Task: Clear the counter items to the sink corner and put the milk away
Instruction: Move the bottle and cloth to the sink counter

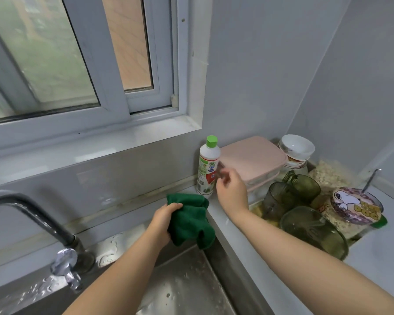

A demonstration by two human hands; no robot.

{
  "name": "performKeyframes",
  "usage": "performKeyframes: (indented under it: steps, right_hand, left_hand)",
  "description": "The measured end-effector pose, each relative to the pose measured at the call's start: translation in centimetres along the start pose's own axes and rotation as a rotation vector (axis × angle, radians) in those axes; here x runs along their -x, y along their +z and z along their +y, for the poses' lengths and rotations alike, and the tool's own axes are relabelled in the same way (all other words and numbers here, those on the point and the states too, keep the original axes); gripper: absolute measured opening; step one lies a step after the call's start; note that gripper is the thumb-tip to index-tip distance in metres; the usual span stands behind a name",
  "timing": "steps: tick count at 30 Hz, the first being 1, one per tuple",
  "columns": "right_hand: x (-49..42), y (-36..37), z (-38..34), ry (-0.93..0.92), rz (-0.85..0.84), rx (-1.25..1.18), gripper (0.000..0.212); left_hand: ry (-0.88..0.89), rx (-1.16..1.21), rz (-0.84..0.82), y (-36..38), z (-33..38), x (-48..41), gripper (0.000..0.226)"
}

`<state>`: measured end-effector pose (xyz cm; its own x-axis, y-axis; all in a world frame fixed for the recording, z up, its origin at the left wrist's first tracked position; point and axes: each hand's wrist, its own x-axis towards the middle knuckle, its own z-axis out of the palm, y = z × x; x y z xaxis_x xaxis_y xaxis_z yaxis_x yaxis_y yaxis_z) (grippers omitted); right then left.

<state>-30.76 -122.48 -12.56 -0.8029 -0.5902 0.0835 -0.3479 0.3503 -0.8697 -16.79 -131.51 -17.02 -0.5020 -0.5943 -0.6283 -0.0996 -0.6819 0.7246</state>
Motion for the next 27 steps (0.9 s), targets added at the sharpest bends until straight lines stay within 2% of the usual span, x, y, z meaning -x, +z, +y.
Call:
performKeyframes:
  steps: [1, 3, 5, 6, 8, 12, 14, 16, 19, 24, 27]
  right_hand:
    - [0.9, -0.5, 0.7, 0.053, -0.108, 0.001, 0.026]
    - [2.8, -1.5, 1.7, 0.272, -0.39, -0.097, 0.035]
    - [4.7, -2.3, 2.8, 0.511, -0.623, -0.398, 0.032]
    - [5.4, -2.6, 3.4, 0.589, -0.654, -0.537, 0.029]
    - [5.9, -2.7, 4.8, 0.649, -0.581, -0.622, 0.028]
    - [5.0, -3.2, 5.9, 0.583, -0.17, -0.509, 0.026]
    - [4.8, -3.8, 6.7, 0.541, -0.033, -0.419, 0.025]
    - [5.1, -4.0, 7.8, 0.474, -0.088, -0.142, 0.041]
    - [5.9, -3.6, 9.4, 0.369, -0.203, 0.32, 0.069]
    - [5.7, -3.3, 10.0, 0.211, -0.151, 0.574, 0.067]
    - [5.5, -2.6, 10.4, 0.233, -0.299, 0.632, 0.078]
  left_hand:
    - [-0.01, -0.004, -0.062, 0.2, 0.0, 0.3, 0.024]
    - [-0.024, -0.02, -0.165, 0.6, 0.0, 1.0, 0.022]
    - [-0.011, -0.055, -0.233, 1.1, -0.1, 1.3, 0.024]
    - [-0.006, -0.084, -0.253, 1.5, -0.2, 1.3, 0.025]
    - [-0.004, -0.151, -0.292, 2.7, -0.4, 1.3, 0.028]
    - [0.091, -0.307, -0.306, 6.1, 0.1, 1.0, 0.027]
    - [0.245, -0.502, -0.247, 7.7, 0.2, -0.1, 0.048]
    - [0.397, -0.802, -0.138, 8.5, -0.2, -1.0, 0.065]
    - [0.504, -1.194, -0.111, 8.3, -2.1, -1.7, 0.061]
    - [0.499, -1.42, -0.168, 7.3, -4.8, -3.1, 0.056]
    - [0.575, -1.565, -0.1, 6.7, -5.5, -3.6, 0.059]
